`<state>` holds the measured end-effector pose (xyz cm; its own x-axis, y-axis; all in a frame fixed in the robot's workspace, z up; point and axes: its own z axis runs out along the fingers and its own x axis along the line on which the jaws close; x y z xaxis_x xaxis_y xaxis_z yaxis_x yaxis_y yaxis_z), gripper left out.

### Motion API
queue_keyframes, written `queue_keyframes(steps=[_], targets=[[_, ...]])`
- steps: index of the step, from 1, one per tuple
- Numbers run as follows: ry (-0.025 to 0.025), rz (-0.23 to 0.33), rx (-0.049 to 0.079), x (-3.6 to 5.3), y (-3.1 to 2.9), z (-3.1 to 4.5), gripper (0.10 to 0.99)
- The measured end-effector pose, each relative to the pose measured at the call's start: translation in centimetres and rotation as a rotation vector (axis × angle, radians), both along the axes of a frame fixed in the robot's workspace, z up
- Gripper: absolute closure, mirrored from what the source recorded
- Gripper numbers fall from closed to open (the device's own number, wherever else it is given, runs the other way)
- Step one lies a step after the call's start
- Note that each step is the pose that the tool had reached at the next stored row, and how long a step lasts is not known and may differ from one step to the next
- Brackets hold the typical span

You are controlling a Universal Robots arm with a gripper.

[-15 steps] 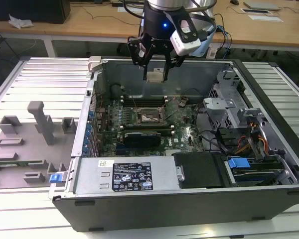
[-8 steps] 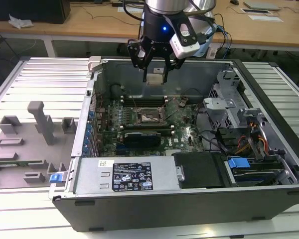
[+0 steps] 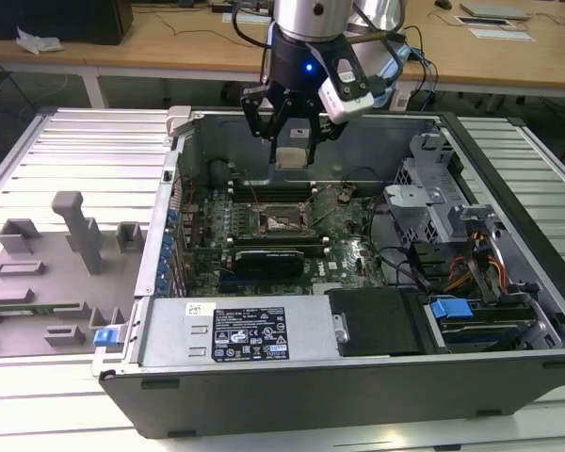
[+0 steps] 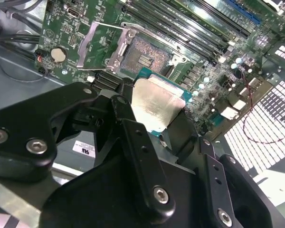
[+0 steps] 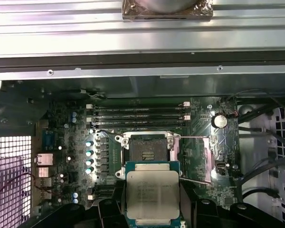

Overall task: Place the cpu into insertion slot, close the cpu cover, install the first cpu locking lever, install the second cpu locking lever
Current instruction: 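Place the cpu into insertion slot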

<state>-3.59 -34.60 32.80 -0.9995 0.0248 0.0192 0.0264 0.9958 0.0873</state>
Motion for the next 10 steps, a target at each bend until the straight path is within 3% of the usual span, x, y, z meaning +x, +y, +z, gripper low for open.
queue_keyframes(steps=[8, 10], targets=[[-0.0008, 0.0, 0.0, -0.12, 0.0, -1.96, 0.545], [-0.0008, -0.045, 0.0, -0.13, 0.0, -2.2, 0.545]])
